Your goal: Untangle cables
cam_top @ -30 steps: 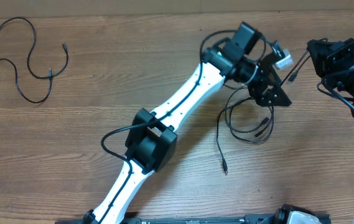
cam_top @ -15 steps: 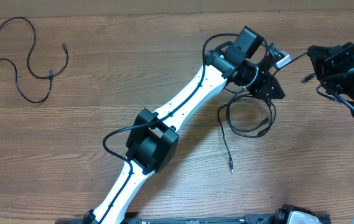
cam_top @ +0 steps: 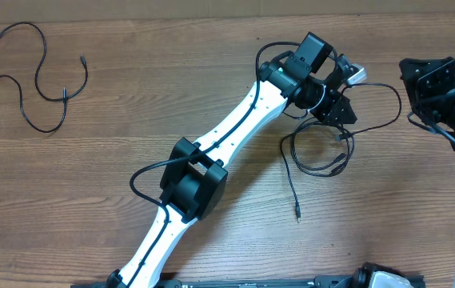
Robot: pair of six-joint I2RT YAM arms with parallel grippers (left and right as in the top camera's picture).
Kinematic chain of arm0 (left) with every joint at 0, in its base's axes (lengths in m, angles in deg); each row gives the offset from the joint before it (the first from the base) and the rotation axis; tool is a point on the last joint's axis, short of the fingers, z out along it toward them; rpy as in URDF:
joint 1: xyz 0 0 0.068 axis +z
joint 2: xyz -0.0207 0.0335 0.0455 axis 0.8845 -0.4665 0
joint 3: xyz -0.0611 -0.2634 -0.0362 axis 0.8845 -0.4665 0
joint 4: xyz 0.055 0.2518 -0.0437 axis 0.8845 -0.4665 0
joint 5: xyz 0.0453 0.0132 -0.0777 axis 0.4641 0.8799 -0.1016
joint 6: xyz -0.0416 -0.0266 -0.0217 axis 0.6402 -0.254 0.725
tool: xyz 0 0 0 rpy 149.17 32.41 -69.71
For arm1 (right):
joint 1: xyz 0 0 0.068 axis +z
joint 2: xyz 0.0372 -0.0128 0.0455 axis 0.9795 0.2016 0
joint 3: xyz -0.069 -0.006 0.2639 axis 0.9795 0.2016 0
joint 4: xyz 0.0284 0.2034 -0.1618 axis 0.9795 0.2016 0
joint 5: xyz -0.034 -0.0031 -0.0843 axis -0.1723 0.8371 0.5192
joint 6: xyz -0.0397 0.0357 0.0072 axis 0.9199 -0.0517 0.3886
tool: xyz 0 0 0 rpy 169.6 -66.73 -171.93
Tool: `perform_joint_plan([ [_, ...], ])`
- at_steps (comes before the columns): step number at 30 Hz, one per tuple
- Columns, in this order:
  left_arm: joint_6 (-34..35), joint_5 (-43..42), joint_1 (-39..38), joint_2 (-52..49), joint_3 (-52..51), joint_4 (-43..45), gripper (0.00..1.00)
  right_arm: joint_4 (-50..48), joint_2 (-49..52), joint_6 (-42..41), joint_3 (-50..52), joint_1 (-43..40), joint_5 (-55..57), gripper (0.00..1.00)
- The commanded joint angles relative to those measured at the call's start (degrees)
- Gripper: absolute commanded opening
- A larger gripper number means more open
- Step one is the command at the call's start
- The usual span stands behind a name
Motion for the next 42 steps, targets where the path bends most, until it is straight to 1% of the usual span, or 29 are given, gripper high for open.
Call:
perform_joint_plan([
  [1,4.13,-0.07,3.06,-0.61,0.44,-0.44,0.04,3.78,-0.26,4.94,-1.88,-0.15,6.80,0.43],
  [3,7.85,-1.38,5.51,-0.59,1.55,-0.94,0.04,7.65,0.22,6.27,-1.84,-0.15,9.14,0.45],
  [4,9.33,-2.78,6.64,-0.59,2.16,-0.90,0.04,9.22,0.57,8.50,-1.77,-0.07,8.96,0.47],
  [6,12.70,-6.47,9.07,-0.59,3.67,-0.52,0.04,13.03,1.81,11.76,-1.77,0.50,8.90,0.52],
  [8,15.89,-9.49,11.06,-0.59,5.33,-0.24,0.04,16.22,3.41,13.77,-1.57,1.53,8.87,0.56],
  [11,18.88,-10.62,13.33,-0.59,8.57,-0.22,0.04,18.12,5.70,16.55,0.63,4.04,8.87,0.60],
  [13,19.93,-10.40,14.01,-0.59,10.84,-0.22,0.04,17.20,7.30,16.61,2.86,5.84,8.57,0.65],
  [16,21.07,-10.54,14.21,-0.59,13.29,-0.26,0.04,12.37,9.99,17.09,5.70,8.07,5.01,0.73],
  [17,21.64,-10.86,14.12,-0.59,13.84,-0.26,0.04,9.29,10.88,19.19,6.58,8.85,3.32,0.76],
  [20,22.95,-12.55,13.46,-0.59,14.71,-0.22,0.04,3.72,13.60,25.24,7.23,10.64,2.43,0.81],
  [22,23.50,-13.29,13.38,-0.59,15.13,-0.07,0.04,2.29,15.47,26.27,7.23,11.74,2.05,0.85],
  [26,27.34,-13.46,13.40,-0.52,16.83,1.51,0.04,1.92,18.27,26.14,7.23,14.01,-0.70,0.89],
  [29,30.40,-13.46,13.40,-0.50,19.37,3.15,0.04,1.14,19.50,26.05,7.23,16.02,-0.35,0.92],
  [35,33.51,-13.46,13.40,-0.48,28.26,3.61,0.04,-1.57,20.98,26.08,7.23,17.92,7.82,0.92],
  [36,33.92,-13.49,13.40,-0.48,29.66,3.58,0.04,-2.71,20.98,26.12,7.23,17.92,8.83,0.91],
  [37,34.58,-13.51,13.40,-0.48,31.23,3.61,0.04,-4.28,20.98,26.84,7.23,17.90,9.42,0.85],
  [38,35.10,-13.53,13.38,-0.48,32.59,3.58,0.04,-5.77,20.98,28.35,7.23,17.90,9.42,0.73],
  [40,36.28,-13.68,13.38,-0.48,34.88,3.61,0.04,-8.11,20.98,31.04,7.23,17.92,10.25,0.42],
  [42,36.76,-13.92,13.44,-0.48,37.38,3.58,0.04,-8.92,20.98,31.19,7.23,17.90,13.44,0.20],
])
